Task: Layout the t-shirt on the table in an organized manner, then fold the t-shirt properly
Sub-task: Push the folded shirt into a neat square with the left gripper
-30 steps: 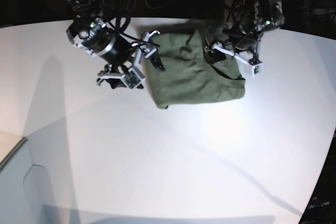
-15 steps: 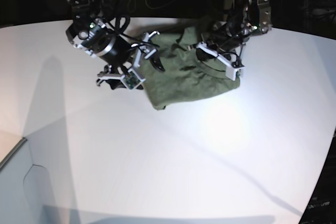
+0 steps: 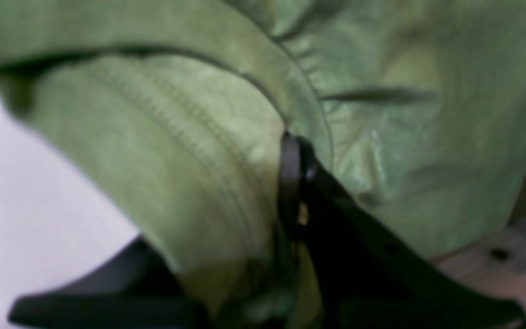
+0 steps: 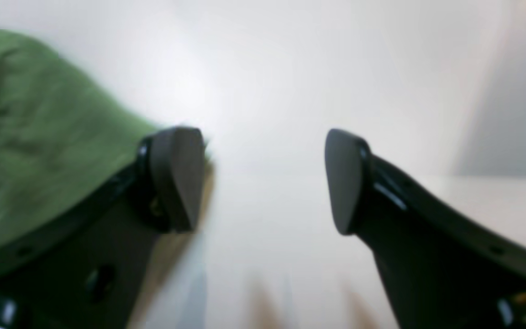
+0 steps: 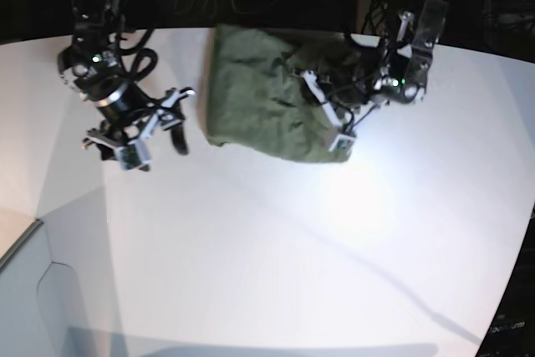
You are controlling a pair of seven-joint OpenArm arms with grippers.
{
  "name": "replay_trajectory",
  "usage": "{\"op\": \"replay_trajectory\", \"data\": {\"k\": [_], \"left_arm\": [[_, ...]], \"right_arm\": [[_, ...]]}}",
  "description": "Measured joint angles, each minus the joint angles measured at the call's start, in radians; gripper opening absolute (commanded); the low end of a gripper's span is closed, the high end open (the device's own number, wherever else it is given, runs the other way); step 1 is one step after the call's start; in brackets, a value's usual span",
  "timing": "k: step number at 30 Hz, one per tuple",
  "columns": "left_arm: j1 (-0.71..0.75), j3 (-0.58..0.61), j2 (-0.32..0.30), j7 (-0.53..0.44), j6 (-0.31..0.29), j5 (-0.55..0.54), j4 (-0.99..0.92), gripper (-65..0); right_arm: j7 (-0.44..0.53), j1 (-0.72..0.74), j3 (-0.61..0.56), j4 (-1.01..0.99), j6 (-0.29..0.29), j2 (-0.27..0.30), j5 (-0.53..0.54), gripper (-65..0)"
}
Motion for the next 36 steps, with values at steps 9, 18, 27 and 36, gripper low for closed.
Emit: {"op": "replay_trajectory", "data": {"k": [9,18,27,36], "left_arm": [[-0.306,0.198,-0.011,0.098,-0.010,0.207,-0.032,-64.8],[-0.536,0.540,0.112,0.012,-0.019,0.229,-0.375,-64.8],[-0.723,0.888,0.251,-0.290,-0.020,0.235,-0.766,-64.8],[-0.796,1.086,0.334,-0.467,-0.138,0.251,-0.928,-64.8]], "right_arm": [[-0.001,0.003,0.138,-0.001,0.000,-0.013,-0.004,-23.4],[-0.008,-0.009,0.248,-0.004,0.000,-0.013,-0.005,-23.4],[0.005,-0.023,0.321,-0.001,0.000,-0.014,-0.004,-23.5],[0.004,-0.050,0.342,-0.001,0.000,-0.018,-0.004,-23.5]]}}
